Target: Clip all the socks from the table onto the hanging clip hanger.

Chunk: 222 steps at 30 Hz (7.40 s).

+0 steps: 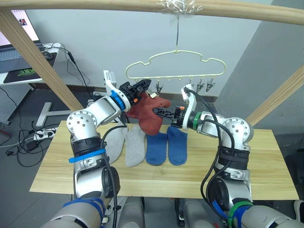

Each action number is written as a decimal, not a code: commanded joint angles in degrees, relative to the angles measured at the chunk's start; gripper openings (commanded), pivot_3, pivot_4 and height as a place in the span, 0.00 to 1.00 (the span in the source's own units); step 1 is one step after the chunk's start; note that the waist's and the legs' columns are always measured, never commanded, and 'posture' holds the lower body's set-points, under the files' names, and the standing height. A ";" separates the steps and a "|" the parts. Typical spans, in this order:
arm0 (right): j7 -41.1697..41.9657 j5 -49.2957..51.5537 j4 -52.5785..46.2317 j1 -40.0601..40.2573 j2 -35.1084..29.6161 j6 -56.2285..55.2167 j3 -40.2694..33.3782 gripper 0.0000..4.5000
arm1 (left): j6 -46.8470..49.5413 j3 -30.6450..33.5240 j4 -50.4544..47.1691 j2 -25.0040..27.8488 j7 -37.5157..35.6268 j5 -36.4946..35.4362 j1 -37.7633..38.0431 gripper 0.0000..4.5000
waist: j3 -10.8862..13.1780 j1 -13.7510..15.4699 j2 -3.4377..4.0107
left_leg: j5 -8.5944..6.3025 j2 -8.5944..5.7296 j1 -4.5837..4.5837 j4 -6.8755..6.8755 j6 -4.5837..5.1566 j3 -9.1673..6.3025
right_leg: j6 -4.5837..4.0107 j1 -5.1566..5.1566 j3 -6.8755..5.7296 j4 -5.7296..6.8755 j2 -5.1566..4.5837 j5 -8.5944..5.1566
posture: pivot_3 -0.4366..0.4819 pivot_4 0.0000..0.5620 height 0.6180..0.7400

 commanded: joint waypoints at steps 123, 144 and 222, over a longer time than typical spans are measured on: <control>-7.77 41.35 -38.20 24.23 -60.61 -14.72 -3.77 0.99 | -59.62 -33.90 9.75 -7.99 -8.78 56.98 8.95 0.53 | -0.03 -0.57 -0.04 | 0.01 -0.02 -0.02 0.16 0.06 0.09 | 0.02 0.08 0.15 -0.05 0.05 0.01 | 0.44 0.35 1.00; -11.09 44.78 -38.06 28.03 -63.66 -19.09 -3.06 0.99 | -60.39 -31.34 10.84 -8.51 -2.54 59.55 7.62 0.53 | -0.03 -1.19 -0.04 | 0.02 -0.02 -0.02 0.16 0.06 0.11 | 0.03 0.08 0.17 -0.05 0.05 0.01 | 0.43 0.36 1.00; -20.84 51.86 -36.27 26.57 -66.69 -26.27 -1.94 1.00 | -60.19 -30.95 7.38 -12.47 -0.81 60.41 6.93 0.21 | -0.03 -1.75 -0.04 | 0.02 -0.02 -0.04 0.37 0.08 0.14 | 0.08 0.12 0.24 -0.01 0.06 0.04 | 0.39 0.39 1.00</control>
